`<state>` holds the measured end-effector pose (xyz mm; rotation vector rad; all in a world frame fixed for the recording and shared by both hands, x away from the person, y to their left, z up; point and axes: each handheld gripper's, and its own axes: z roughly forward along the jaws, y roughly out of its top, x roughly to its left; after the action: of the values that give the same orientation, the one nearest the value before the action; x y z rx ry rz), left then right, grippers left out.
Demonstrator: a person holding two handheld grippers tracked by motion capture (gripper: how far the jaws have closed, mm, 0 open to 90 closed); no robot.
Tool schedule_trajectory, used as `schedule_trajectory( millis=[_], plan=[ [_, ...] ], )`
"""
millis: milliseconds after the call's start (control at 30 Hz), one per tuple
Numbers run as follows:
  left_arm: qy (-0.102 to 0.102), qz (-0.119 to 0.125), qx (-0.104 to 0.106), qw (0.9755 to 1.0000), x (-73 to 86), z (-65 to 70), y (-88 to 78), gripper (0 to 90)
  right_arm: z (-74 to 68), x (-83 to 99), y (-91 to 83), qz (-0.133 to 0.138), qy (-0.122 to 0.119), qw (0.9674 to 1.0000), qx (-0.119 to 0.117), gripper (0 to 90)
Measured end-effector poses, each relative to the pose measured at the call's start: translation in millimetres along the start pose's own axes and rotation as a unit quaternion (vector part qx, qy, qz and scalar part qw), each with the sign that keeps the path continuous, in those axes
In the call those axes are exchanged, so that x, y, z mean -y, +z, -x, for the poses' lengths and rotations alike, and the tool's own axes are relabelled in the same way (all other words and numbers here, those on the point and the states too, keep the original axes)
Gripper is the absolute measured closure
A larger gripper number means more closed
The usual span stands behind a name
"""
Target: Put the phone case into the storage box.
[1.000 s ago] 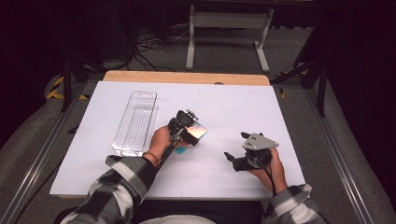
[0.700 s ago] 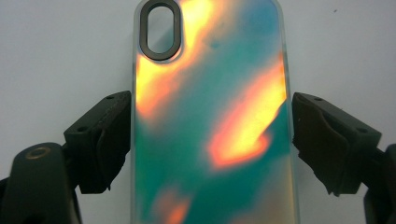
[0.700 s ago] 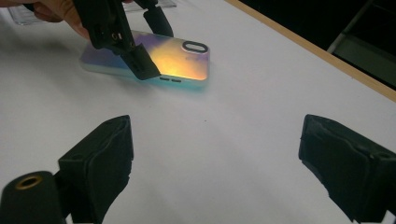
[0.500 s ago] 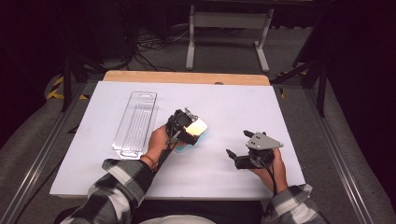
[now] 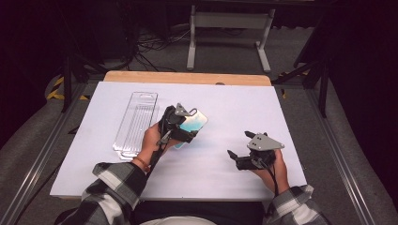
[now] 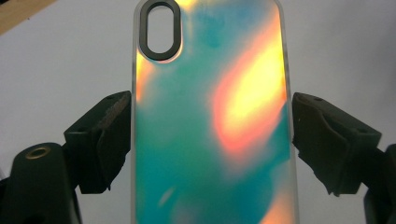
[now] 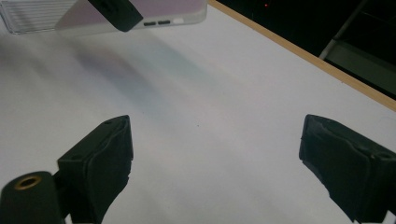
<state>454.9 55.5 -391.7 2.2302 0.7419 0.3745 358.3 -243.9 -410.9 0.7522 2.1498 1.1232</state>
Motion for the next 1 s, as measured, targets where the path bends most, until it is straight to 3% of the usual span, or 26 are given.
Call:
schedule_trajectory(
  millis=[467,1000],
  plan=[
    [-0.003,0.059,0.003,0.9983,5.8,-1.6,-29.2,17.1,-0.1,1.4,1.3,0.002,-0.001,1.0000,0.001,10.5],
    [0.004,0.100,-0.006,0.9949,14.1,-2.3,-53.9,17.1,-0.6,2.0,1.8,0.002,0.000,1.0000,0.002,10.5]
  ],
)
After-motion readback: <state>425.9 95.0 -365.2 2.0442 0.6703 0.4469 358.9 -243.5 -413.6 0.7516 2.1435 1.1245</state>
